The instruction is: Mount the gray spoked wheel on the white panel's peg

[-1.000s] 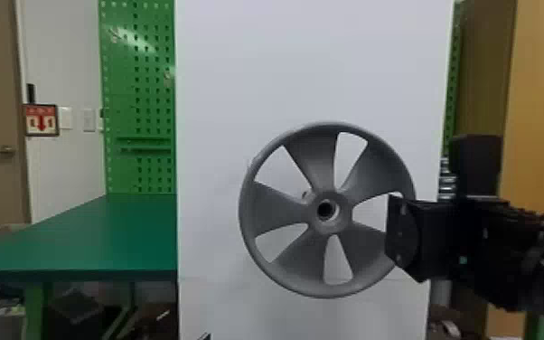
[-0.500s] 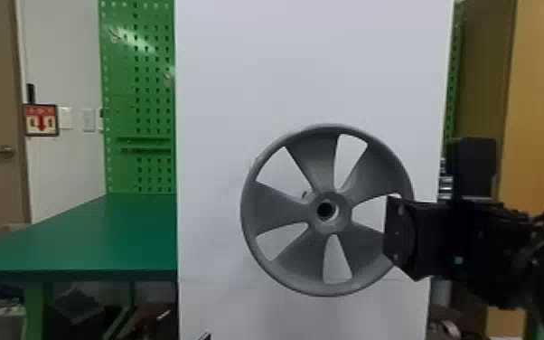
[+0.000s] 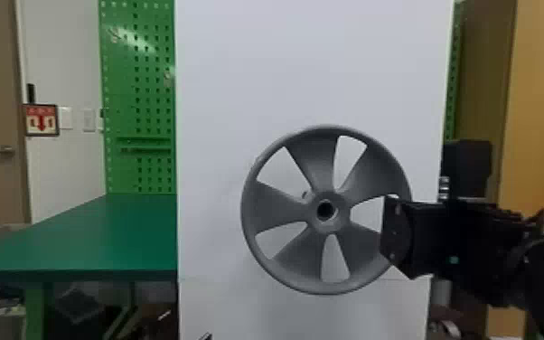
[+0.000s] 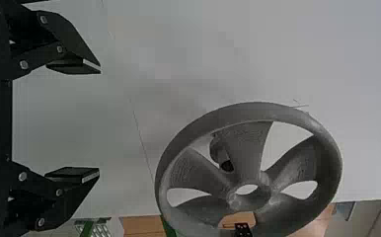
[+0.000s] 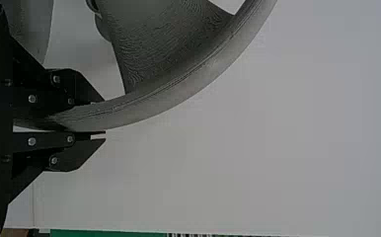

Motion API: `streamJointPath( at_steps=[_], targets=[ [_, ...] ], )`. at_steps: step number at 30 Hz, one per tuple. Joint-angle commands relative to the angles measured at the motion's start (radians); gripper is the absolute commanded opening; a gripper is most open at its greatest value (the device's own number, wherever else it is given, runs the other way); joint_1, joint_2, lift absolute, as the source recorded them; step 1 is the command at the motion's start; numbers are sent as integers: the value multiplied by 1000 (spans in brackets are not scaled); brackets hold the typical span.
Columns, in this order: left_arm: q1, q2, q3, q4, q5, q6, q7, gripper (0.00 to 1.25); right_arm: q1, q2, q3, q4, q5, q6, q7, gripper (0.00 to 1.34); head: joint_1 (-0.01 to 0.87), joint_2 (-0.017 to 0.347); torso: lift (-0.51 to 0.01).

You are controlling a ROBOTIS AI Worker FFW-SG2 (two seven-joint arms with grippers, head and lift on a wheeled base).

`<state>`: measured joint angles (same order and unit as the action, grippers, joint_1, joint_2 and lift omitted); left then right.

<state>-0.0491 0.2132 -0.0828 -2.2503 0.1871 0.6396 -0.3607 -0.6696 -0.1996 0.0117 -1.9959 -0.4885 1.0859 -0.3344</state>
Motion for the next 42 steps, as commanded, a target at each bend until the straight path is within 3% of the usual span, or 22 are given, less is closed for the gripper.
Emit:
streamJointPath(
  at_steps=[1,42],
  targets=[
    [0,0,0,0,0,0,0,742,-2,2,2,14,2,-11,0,196,123,-8,-407],
    [0,5,0,1,5,0,0,742,-27,22,14,95,33,-57,2,195,123,-8,-407]
  ],
)
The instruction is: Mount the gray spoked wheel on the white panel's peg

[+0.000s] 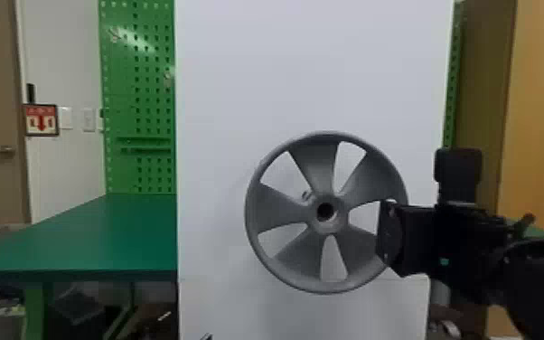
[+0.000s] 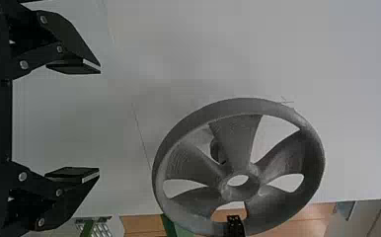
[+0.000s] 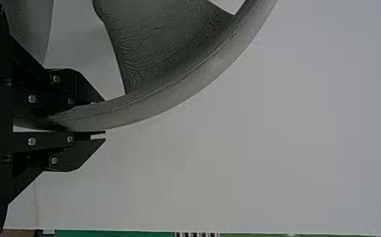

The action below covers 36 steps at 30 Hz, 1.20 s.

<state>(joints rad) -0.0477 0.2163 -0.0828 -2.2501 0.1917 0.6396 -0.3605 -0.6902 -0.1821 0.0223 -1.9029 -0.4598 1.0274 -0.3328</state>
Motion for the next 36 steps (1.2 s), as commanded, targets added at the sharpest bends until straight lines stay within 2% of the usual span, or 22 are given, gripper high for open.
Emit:
streamJointPath(
  at_steps=[1,36],
  targets=[
    [-1,2,0,1,0,0,0,744,-8,6,5,4,7,2,0,195,123,-8,-407],
    [0,3,-2,1,3,0,0,744,-25,13,1,64,41,-20,0,192,123,-8,-407]
  ],
)
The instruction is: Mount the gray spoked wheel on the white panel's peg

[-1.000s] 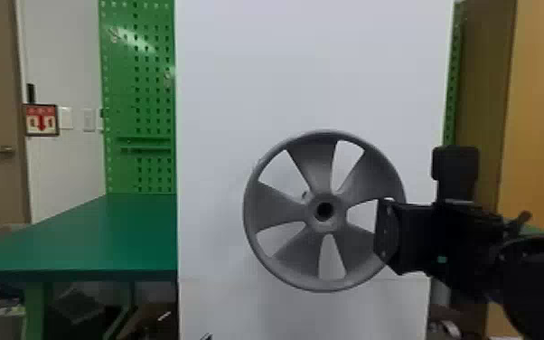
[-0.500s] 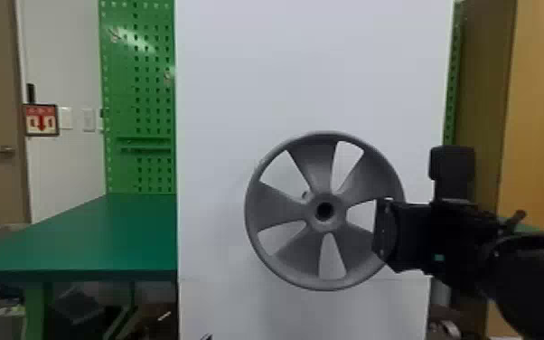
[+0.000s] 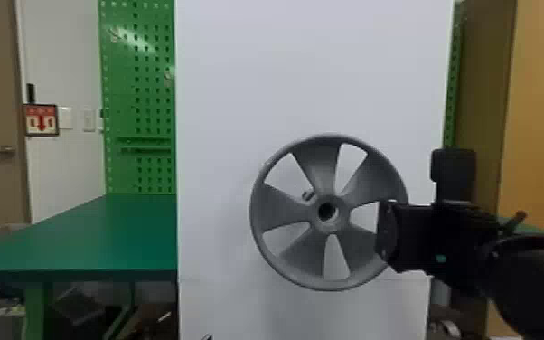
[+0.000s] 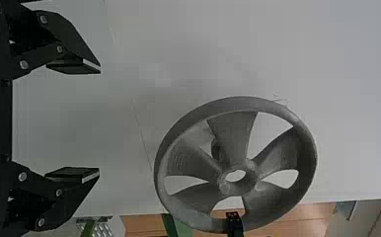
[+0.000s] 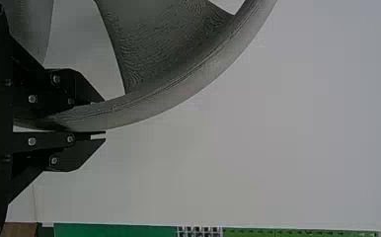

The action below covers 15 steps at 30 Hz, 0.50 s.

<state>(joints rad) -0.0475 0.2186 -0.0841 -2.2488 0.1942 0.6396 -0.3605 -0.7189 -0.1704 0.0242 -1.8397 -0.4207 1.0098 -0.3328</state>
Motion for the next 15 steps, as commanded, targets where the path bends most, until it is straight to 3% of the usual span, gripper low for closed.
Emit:
streamJointPath(
  at_steps=[1,15],
  targets=[
    [2,-1,-2,0,1,0,0,744,6,2,-1,0,2,-3,0,192,123,-8,-407],
    [2,2,-3,0,4,0,0,744,-2,2,-1,28,22,-31,0,192,123,-8,-407]
  ],
)
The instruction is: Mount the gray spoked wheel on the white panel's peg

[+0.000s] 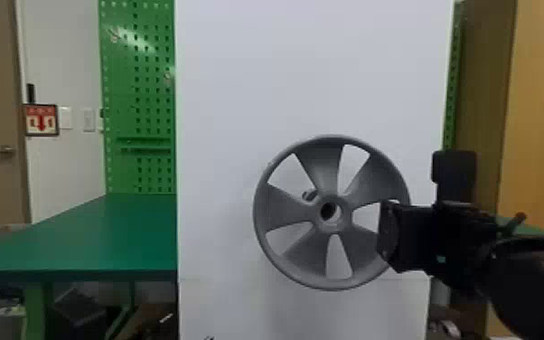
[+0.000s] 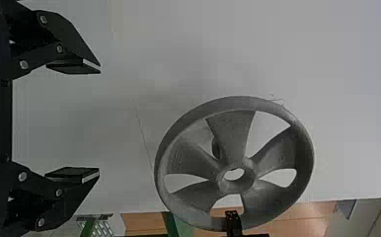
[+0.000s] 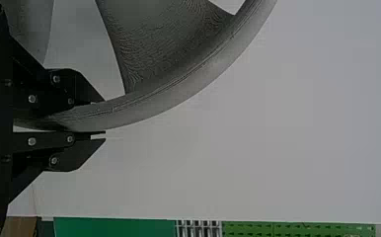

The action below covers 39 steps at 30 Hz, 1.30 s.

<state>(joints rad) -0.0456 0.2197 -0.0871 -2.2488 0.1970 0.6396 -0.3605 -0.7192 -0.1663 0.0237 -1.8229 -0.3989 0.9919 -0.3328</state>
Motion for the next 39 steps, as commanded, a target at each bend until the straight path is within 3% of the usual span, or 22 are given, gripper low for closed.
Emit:
streamJointPath(
  at_steps=[1,9,22,39],
  targets=[
    [0,1,0,0,1,0,0,744,-3,-4,-1,14,0,-16,0,192,123,-8,-407],
    [-2,1,0,0,1,0,0,744,-8,-10,4,39,2,-39,1,190,123,-8,-407],
    [-3,3,-2,0,2,0,0,744,-14,-12,1,122,77,-124,129,184,123,-8,-407],
    [-3,4,0,2,2,0,0,744,-8,-2,12,145,95,-185,178,181,123,-8,-407]
  ],
)
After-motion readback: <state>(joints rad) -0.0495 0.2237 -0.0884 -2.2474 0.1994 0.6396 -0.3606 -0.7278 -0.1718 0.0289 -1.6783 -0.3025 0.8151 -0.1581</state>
